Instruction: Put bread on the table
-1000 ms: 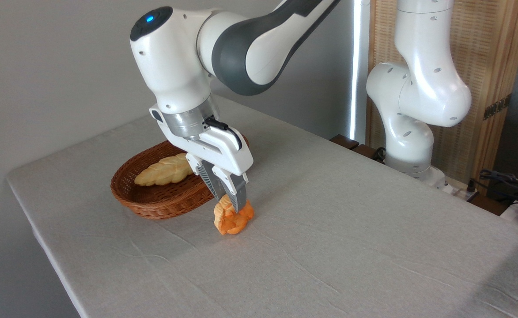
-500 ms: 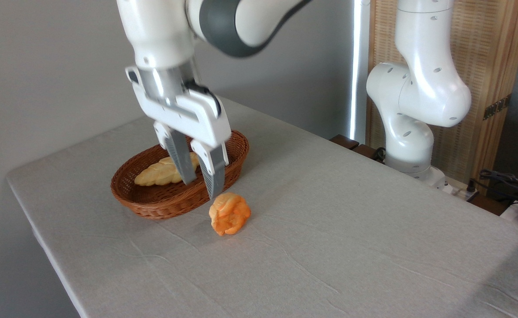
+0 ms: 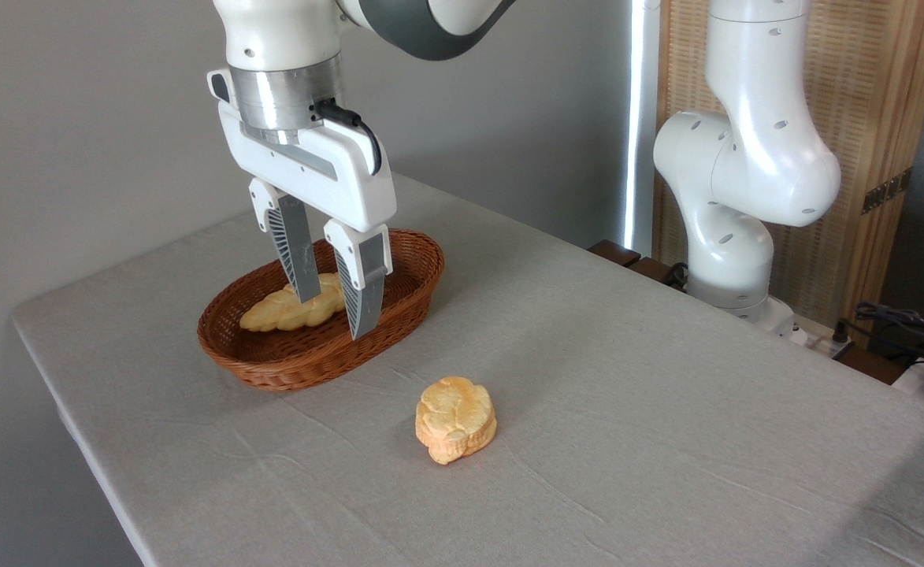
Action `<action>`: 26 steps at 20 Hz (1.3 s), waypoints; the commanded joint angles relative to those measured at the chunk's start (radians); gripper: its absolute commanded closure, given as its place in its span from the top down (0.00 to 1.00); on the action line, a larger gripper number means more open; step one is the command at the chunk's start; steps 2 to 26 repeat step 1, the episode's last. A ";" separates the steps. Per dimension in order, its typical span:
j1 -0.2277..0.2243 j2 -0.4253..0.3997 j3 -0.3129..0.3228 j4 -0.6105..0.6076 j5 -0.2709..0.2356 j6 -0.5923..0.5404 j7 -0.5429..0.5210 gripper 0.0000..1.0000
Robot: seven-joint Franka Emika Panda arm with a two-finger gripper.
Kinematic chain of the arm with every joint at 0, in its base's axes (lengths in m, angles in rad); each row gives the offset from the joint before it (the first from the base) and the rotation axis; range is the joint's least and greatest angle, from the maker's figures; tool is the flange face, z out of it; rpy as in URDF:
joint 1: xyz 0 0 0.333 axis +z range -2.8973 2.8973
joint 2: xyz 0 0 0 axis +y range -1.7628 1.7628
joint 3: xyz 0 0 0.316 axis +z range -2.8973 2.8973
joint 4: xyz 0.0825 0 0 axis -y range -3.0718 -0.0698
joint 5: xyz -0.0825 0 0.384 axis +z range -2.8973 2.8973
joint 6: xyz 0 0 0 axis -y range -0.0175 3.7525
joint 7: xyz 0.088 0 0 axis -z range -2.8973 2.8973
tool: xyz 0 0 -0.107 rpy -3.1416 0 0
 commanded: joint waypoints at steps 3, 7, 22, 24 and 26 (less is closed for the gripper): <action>-0.007 0.009 0.013 0.015 -0.025 -0.030 0.024 1.00; -0.007 0.009 0.013 0.015 -0.025 -0.030 0.024 1.00; -0.007 0.009 0.013 0.015 -0.025 -0.030 0.024 1.00; -0.007 0.009 0.013 0.015 -0.025 -0.030 0.024 1.00; -0.007 0.009 0.013 0.015 -0.025 -0.030 0.024 1.00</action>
